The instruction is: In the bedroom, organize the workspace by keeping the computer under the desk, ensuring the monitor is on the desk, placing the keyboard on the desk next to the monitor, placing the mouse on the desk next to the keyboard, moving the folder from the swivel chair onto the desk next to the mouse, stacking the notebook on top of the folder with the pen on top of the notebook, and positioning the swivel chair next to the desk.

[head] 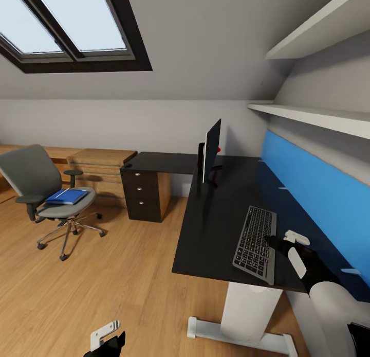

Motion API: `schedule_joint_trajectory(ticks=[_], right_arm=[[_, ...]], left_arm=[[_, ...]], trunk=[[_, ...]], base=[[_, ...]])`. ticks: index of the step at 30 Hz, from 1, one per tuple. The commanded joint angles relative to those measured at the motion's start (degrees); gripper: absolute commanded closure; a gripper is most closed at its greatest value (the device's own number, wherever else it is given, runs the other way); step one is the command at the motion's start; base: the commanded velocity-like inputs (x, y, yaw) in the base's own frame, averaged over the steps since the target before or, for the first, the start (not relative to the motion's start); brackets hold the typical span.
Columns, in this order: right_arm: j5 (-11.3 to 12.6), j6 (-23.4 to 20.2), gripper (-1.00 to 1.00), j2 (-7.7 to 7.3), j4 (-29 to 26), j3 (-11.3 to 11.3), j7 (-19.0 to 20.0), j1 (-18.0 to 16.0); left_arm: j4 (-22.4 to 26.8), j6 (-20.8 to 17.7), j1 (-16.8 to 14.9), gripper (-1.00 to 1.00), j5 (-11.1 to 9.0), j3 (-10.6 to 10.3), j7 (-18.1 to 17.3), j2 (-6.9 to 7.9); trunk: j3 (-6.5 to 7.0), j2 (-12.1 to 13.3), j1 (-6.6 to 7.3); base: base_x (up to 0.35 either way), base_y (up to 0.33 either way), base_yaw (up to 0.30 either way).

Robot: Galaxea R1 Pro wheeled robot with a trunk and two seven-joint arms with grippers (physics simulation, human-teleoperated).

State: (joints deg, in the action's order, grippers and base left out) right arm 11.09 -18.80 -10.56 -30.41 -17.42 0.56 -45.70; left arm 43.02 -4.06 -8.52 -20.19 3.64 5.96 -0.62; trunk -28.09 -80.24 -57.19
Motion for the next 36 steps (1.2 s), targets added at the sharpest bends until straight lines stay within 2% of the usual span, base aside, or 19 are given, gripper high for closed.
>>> schedule_joint_trajectory(ticks=[1,9,19,36], right_arm=[[0.3,-0.3,-1.0,0.01,-0.1,-0.2,0.1,0.0],[0.3,-0.3,-1.0,0.01,-0.1,-0.2,0.1,-0.1],[0.3,-0.3,-1.0,0.01,-0.1,-0.2,0.1,-0.1],[0.2,-0.4,-1.0,-0.07,-0.1,-0.2,0.0,-0.1]], left_arm=[[0.1,-0.3,0.0,-1.0,-0.5,0.1,0.1,-0.03],[-0.6,-0.3,0.0,-1.0,-0.5,0.1,0.0,0.0],[-1.3,1.0,0.0,-1.0,-0.5,0.0,-0.1,0.0],[-1.4,1.9,0.0,-1.0,-0.5,0.0,-0.1,0.0]], trunk=[[-0.06,0.0,0.0],[-0.06,0.0,0.0],[-0.06,0.0,0.0],[-0.06,0.0,0.0]], base=[[0.0,0.0,0.0],[0.022,0.01,0.0],[0.152,0.079,0.0],[0.035,0.008,0.0]])
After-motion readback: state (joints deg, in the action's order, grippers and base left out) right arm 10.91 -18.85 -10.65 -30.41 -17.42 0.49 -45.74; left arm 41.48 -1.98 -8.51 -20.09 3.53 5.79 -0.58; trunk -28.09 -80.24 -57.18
